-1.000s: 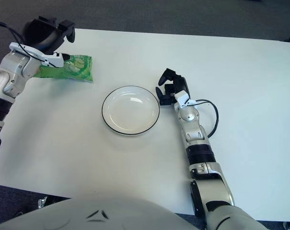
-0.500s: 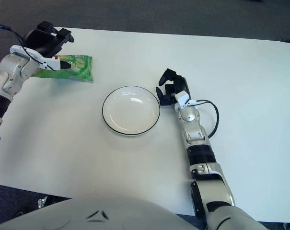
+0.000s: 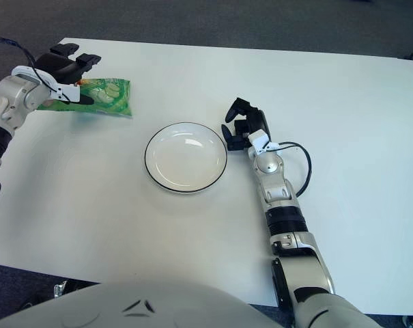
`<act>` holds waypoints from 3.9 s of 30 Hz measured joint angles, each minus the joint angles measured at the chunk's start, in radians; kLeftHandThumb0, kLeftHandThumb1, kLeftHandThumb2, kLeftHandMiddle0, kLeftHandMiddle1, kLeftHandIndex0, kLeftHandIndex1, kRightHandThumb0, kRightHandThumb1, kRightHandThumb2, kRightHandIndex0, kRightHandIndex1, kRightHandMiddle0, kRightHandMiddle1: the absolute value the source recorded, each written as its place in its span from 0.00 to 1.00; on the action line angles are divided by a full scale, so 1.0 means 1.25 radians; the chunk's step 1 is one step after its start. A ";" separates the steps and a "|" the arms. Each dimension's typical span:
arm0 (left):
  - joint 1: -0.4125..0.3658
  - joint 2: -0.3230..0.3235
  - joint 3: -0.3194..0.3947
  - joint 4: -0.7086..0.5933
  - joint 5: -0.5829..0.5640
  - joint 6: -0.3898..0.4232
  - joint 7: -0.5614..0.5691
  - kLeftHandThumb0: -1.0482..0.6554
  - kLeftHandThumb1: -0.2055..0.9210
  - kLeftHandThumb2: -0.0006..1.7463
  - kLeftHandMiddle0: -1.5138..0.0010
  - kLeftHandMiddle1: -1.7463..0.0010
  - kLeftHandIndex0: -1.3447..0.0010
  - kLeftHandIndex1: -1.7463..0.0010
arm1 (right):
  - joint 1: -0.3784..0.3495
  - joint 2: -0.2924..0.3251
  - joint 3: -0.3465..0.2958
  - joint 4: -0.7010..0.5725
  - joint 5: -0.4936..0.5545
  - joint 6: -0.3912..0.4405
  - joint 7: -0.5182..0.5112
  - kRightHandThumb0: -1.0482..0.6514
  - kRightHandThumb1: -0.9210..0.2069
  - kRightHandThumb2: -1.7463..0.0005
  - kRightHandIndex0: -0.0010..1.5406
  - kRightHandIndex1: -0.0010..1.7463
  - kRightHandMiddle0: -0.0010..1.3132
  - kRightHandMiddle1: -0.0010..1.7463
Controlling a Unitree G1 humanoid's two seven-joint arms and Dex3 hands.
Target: Put the snack into the plate.
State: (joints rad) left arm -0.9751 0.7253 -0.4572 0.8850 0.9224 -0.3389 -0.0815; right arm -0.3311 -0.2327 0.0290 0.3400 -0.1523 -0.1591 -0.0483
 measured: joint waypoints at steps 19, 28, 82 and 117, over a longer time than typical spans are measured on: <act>-0.065 -0.116 -0.066 0.297 -0.029 0.047 0.009 0.00 0.94 0.05 1.00 1.00 1.00 1.00 | 0.002 -0.001 0.001 -0.005 0.001 0.007 0.002 0.31 0.62 0.18 0.85 1.00 0.53 1.00; -0.059 -0.130 -0.070 0.335 -0.059 0.073 0.044 0.00 0.95 0.05 1.00 1.00 1.00 1.00 | -0.001 0.003 0.000 -0.006 0.004 0.022 0.011 0.31 0.63 0.17 0.86 1.00 0.54 1.00; -0.010 -0.183 -0.005 0.305 -0.195 0.050 0.375 0.62 0.16 0.92 0.37 0.16 0.51 0.00 | -0.031 -0.037 0.024 0.089 -0.012 -0.107 0.041 0.31 0.63 0.17 0.89 1.00 0.53 1.00; 0.043 -0.118 0.079 -0.224 -0.167 -0.100 0.407 0.61 0.20 0.92 0.42 0.08 0.54 0.00 | -0.046 -0.038 0.022 0.117 -0.015 -0.120 0.042 0.31 0.62 0.18 0.88 1.00 0.53 1.00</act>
State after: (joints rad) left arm -0.9217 0.5784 -0.3588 0.6046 0.7142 -0.4640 0.4276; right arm -0.3888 -0.2808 0.0561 0.4856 -0.1706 -0.3096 0.0040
